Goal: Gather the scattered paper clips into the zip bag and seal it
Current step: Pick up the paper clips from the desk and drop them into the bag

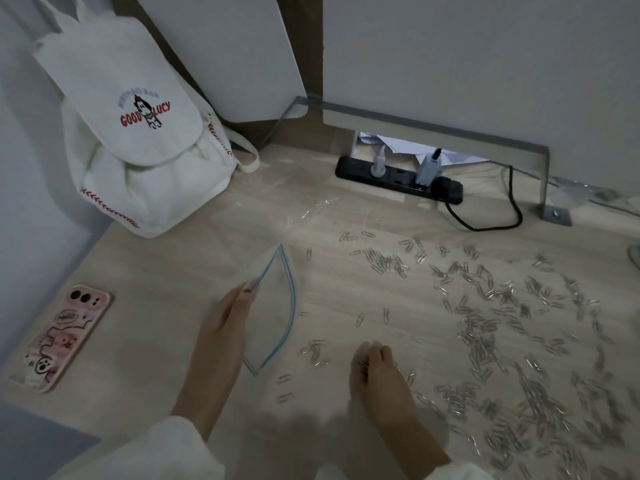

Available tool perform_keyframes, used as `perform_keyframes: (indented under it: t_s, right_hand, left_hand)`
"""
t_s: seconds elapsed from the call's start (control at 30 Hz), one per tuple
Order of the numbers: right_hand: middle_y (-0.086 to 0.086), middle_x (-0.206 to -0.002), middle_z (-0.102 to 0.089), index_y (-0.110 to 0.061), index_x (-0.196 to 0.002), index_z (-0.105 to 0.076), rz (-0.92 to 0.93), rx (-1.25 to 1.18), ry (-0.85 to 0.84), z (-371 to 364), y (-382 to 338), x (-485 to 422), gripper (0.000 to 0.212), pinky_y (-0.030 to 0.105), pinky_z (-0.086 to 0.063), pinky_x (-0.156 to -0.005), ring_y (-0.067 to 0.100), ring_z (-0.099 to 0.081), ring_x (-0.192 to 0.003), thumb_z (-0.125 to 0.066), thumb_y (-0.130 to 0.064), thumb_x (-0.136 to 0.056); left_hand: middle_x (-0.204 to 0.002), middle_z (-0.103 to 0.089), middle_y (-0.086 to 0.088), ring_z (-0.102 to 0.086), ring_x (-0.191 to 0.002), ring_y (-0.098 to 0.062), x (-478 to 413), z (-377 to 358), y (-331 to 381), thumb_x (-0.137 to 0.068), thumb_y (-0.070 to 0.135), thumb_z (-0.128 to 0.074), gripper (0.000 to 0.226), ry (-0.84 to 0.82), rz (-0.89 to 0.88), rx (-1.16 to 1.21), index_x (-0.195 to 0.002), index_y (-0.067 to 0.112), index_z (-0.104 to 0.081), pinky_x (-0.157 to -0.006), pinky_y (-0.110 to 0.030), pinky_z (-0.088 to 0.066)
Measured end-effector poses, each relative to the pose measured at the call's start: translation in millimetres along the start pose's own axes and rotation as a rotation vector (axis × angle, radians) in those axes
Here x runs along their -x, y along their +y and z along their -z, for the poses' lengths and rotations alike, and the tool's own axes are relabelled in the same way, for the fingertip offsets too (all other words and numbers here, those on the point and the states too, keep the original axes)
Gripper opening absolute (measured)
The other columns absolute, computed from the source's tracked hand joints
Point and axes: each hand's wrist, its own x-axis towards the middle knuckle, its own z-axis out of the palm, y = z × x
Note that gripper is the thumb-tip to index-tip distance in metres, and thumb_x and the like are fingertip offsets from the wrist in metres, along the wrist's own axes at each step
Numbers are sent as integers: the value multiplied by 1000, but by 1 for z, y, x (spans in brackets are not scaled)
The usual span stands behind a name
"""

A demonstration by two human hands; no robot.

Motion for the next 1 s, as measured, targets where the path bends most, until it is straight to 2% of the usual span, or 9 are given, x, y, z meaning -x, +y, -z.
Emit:
perform_keyframes:
  t_s: [0.1,0.2,0.33,0.47,0.6,0.67,0.87,0.93,1.0]
  right_hand:
    - [18,-111,-52,3,-110,-49,-27,28,6,5,10,3,32,41,-48,-65,39,-61,-89,-33,-19,-93]
    - [14,-120,-46,-2,-116,-44,-58,65,-58,13,18,3,33,41,-46,-78,34,-57,-103,-28,-22,-96]
    - [13,-116,-49,-5,-109,-48,-108,-7,-47,16,24,4,26,41,-45,-80,33,-56,-103,-34,-24,-97]
    - [14,-111,-49,-3,-102,-50,-163,-105,-54,19,31,5,19,39,-46,-78,35,-57,-97,-44,-18,-92]
    - [9,-118,-39,-8,-117,-42,-116,-88,-111,16,26,10,47,37,-48,-81,30,-54,-102,-62,-31,-81]
    - [7,-118,-36,-12,-119,-42,-102,-50,-99,13,18,12,51,33,-46,-79,28,-51,-105,-65,-35,-79]
    - [3,-101,-36,-14,-92,-50,-94,-193,-70,3,-3,12,5,38,-49,-76,28,-56,-85,-47,-12,-89]
    - [3,-102,-37,-15,-87,-49,-105,-202,-79,1,-4,10,8,39,-51,-74,26,-56,-76,-46,-7,-86]
    - [7,-109,-41,-11,-95,-49,-90,-140,-118,-1,-2,9,13,36,-51,-74,22,-53,-72,-44,-5,-86]
  left_hand:
    - [-120,-59,9,-51,-115,-9,5,-18,-8,-95,15,-45,28,-50,19,-39,-117,24,-58,-104,-27,-34]
    - [-115,-56,15,-49,-105,-2,12,-33,-14,-95,7,-39,34,-111,49,-68,-115,31,-52,-90,-14,-33]
    - [-124,-50,13,-42,-120,-4,11,-38,-28,-97,14,-39,29,-159,46,-127,-117,31,-51,-100,-18,-25]
    - [-123,-52,12,-43,-119,-4,11,-32,-31,-97,19,-40,30,-130,46,-144,-122,29,-53,-103,-21,-27]
    - [-123,-52,13,-44,-117,-4,11,-27,-31,-97,22,-40,31,-117,54,-132,-125,28,-53,-101,-21,-28]
    - [-121,-52,13,-44,-115,-4,12,-26,-29,-97,21,-40,32,-92,60,-122,-126,25,-53,-99,-19,-28]
    - [-120,-53,12,-46,-116,-8,8,-17,-31,-97,20,-42,30,-64,91,-71,-124,25,-55,-101,-22,-29]
    - [-119,-55,12,-48,-117,-9,5,-12,-32,-96,22,-44,29,-54,122,-44,-122,26,-56,-103,-25,-31]
    - [-116,-60,14,-50,-118,-9,0,-4,-33,-94,24,-47,26,-33,122,-18,-117,28,-60,-107,-29,-32]
